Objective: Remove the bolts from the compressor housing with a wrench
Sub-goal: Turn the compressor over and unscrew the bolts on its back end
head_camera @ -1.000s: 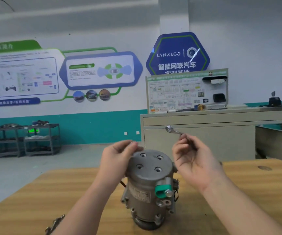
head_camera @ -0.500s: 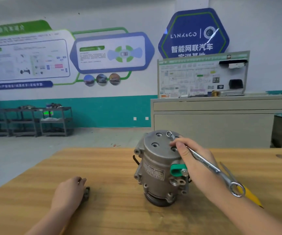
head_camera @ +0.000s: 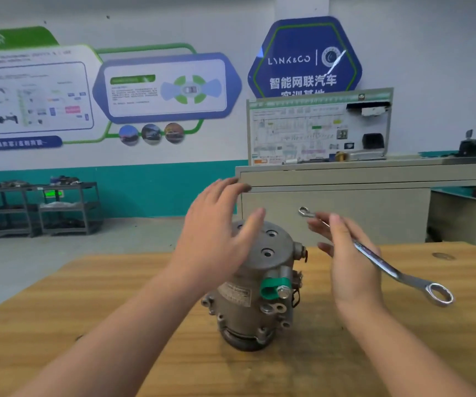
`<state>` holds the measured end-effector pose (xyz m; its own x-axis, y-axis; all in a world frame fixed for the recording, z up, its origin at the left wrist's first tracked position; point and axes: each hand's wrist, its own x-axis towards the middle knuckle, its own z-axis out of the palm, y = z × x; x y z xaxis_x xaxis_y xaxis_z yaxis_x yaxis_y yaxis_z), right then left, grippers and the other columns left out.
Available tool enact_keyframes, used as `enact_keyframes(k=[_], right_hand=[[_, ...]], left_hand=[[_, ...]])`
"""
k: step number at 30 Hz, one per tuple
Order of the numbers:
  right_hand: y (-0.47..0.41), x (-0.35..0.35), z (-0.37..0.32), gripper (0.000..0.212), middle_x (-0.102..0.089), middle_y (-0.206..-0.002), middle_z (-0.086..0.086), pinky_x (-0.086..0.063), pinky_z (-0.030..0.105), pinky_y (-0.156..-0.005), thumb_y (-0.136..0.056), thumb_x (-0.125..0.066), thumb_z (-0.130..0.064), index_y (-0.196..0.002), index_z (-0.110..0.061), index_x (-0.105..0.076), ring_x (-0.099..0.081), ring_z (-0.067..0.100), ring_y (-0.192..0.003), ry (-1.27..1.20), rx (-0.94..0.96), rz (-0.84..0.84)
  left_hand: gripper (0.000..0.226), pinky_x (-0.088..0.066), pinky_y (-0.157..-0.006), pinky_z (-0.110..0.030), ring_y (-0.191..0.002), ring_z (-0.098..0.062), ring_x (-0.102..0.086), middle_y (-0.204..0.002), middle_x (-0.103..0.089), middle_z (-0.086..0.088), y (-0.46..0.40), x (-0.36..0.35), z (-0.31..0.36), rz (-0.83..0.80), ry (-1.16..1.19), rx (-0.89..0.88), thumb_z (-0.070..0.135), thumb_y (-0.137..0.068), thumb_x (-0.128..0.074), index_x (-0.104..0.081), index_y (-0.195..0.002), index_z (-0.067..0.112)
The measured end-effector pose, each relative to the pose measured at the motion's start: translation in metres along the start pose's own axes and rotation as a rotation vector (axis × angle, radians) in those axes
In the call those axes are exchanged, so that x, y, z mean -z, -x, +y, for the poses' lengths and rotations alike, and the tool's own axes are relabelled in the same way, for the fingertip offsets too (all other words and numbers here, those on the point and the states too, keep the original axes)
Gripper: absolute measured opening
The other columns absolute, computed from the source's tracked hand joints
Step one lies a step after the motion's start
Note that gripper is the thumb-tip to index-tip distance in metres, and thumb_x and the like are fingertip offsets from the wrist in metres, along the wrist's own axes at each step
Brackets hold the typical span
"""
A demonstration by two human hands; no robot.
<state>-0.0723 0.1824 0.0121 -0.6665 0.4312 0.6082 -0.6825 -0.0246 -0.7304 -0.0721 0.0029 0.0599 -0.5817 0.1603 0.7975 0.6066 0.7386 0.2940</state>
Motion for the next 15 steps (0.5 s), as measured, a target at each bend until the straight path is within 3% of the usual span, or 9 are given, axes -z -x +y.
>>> enact_keyframes(k=[2, 4, 5, 7, 9, 11, 15], right_hand=[[-0.01, 0.025, 0.015, 0.025, -0.073, -0.09, -0.009, -0.051, 0.022, -0.077, -0.099, -0.048, -0.024, -0.087, -0.028, -0.07, -0.067, 0.005, -0.092, 0.124, -0.02, 0.131], [-0.014, 0.058, 0.039, 0.02, -0.069, -0.086, -0.017, -0.045, 0.017, -0.068, -0.096, -0.053, -0.028, -0.084, -0.033, -0.068, -0.065, 0.008, -0.09, 0.463, -0.063, 0.031], [-0.014, 0.075, 0.052, 0.018, -0.066, -0.082, -0.022, -0.041, 0.014, -0.064, -0.094, -0.056, -0.029, -0.082, -0.037, -0.066, -0.064, 0.009, -0.088, 0.645, -0.097, -0.092], [-0.011, 0.101, 0.071, 0.021, -0.062, -0.076, -0.031, -0.04, 0.011, -0.067, -0.092, -0.061, -0.03, -0.075, -0.043, -0.065, -0.06, 0.007, -0.087, 0.871, -0.168, -0.329], [-0.01, 0.117, 0.083, 0.016, -0.065, -0.082, -0.032, -0.045, 0.025, -0.079, -0.09, -0.061, -0.038, -0.075, -0.045, -0.063, -0.061, 0.006, -0.091, 1.028, -0.176, -0.459], [-0.013, 0.122, 0.086, 0.009, -0.064, -0.087, -0.028, -0.041, 0.033, -0.084, -0.09, -0.056, -0.045, -0.081, -0.046, -0.058, -0.058, 0.007, -0.097, 1.211, -0.128, -0.519], [-0.012, 0.121, 0.09, 0.009, -0.059, -0.091, -0.025, -0.031, 0.033, -0.083, -0.094, -0.049, -0.044, -0.086, -0.047, -0.051, -0.051, 0.004, -0.106, 1.39, -0.071, -0.566]], left_hand=[[0.07, -0.006, -0.118, -0.054, -0.149, -0.021, -0.005, -0.159, -0.018, 0.008, -0.022, -0.019, 0.02, -0.349, -0.279, -0.046, 0.078, -0.083, -0.024, -0.031, -0.143, 0.042], [0.08, 0.0, -0.112, -0.068, -0.148, -0.032, 0.006, -0.163, -0.002, 0.005, -0.033, -0.033, 0.022, -0.695, -0.459, 0.099, 0.085, -0.078, -0.025, -0.016, -0.148, 0.046], [0.084, -0.003, -0.111, -0.071, -0.148, -0.035, 0.006, -0.162, -0.001, 0.006, -0.035, -0.038, 0.018, -0.784, -0.461, 0.166, 0.088, -0.075, -0.027, -0.012, -0.148, 0.049], [0.092, -0.013, -0.11, -0.068, -0.146, -0.037, -0.002, -0.161, -0.006, 0.007, -0.038, -0.041, 0.009, -0.829, -0.43, 0.219, 0.093, -0.065, -0.03, -0.01, -0.145, 0.052], [0.096, -0.021, -0.111, -0.059, -0.143, -0.037, -0.01, -0.159, -0.012, 0.005, -0.039, -0.036, 0.001, -0.823, -0.408, 0.245, 0.093, -0.059, -0.03, -0.012, -0.144, 0.052], [0.096, -0.024, -0.108, -0.052, -0.142, -0.038, -0.015, -0.158, -0.015, 0.002, -0.039, -0.029, -0.006, -0.807, -0.378, 0.3, 0.091, -0.06, -0.03, -0.012, -0.144, 0.051], [0.098, -0.021, -0.112, -0.053, -0.143, -0.038, -0.019, -0.16, -0.014, -0.002, -0.037, -0.019, -0.023, -0.744, -0.278, 0.463, 0.091, -0.06, -0.028, -0.014, -0.147, 0.049]])
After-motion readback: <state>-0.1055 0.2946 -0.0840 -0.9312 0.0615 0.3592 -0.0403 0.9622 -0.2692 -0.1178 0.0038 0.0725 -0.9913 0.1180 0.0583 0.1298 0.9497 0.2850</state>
